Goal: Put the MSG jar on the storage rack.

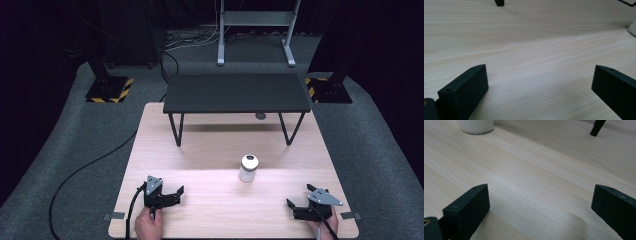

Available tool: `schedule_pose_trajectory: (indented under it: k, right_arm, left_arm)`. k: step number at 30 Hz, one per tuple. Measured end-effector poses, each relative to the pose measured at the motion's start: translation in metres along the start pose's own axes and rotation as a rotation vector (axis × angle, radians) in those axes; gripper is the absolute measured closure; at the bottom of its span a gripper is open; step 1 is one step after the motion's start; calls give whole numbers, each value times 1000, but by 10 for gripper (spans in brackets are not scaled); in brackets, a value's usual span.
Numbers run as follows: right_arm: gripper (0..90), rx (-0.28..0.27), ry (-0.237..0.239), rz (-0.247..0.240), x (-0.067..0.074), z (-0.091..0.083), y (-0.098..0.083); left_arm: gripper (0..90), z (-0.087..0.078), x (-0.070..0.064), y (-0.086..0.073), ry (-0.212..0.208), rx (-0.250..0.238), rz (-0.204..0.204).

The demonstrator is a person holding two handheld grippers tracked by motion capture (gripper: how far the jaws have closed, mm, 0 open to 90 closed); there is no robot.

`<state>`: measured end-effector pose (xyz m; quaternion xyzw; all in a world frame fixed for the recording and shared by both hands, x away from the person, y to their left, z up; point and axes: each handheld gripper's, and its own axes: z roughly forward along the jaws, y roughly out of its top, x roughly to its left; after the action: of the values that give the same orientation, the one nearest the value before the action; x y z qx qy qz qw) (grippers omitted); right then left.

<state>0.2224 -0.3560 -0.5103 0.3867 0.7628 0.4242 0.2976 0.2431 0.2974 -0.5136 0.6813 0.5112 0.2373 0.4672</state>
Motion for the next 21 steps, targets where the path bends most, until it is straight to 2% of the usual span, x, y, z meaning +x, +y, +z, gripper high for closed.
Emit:
schedule_pose_trajectory:
  k: [9, 12, 15, 18, 21]
  right_arm:
    - [0, 15, 29, -9, -4, 1, 3]
    - [0, -7, 50, 5, -7, 0, 0]
    - [0, 7, 69, 10, -8, -1, 5]
    - [0, -8, 100, 20, -8, 1, 10]
    - [0, -27, 122, 1, -4, 5, 18]
  left_arm:
    - [5, 1, -2, 1, 8, 8, 18]
    - [5, 1, -2, 2, 7, 9, 20]
    - [5, 1, -2, 2, 7, 9, 20]
    - [5, 1, -3, 2, 9, 11, 23]
    - [5, 1, -3, 2, 10, 12, 25]
